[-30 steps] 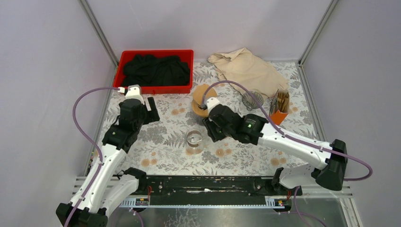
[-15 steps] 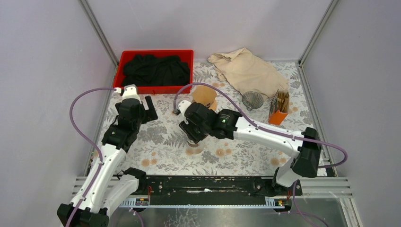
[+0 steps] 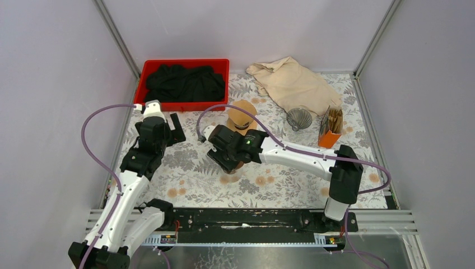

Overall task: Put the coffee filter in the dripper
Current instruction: Place the dripper holder onto the coffee server.

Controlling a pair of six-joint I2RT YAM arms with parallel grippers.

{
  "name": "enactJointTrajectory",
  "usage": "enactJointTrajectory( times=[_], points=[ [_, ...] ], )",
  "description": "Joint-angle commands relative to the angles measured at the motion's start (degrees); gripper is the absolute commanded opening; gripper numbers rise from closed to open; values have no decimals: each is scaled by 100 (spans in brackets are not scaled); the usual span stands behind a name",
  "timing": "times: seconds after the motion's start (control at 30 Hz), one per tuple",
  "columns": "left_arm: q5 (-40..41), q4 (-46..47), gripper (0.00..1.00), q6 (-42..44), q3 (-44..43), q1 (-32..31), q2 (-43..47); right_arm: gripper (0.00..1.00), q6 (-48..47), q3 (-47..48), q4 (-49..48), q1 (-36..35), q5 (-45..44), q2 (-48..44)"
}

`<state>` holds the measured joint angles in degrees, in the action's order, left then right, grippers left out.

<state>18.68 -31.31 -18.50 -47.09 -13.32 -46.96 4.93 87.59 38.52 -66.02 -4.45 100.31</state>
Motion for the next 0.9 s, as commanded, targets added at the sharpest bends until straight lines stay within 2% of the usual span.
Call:
enactJointTrajectory(
  times=[0.0,0.37,0.5,0.87],
  points=[
    [85,174,100,-57,-16,62,44,22,-128,269,-22,-47,-65,23],
    [36,178,100,-50,-13,84,31,34,-120,320,194,-51,25,146],
    [9,178,100,-57,-11,92,25,34,-130,341,302,-51,44,226],
    [-73,193,100,-47,-33,128,-16,32,-67,263,1128,-57,-764,142]
  ],
)
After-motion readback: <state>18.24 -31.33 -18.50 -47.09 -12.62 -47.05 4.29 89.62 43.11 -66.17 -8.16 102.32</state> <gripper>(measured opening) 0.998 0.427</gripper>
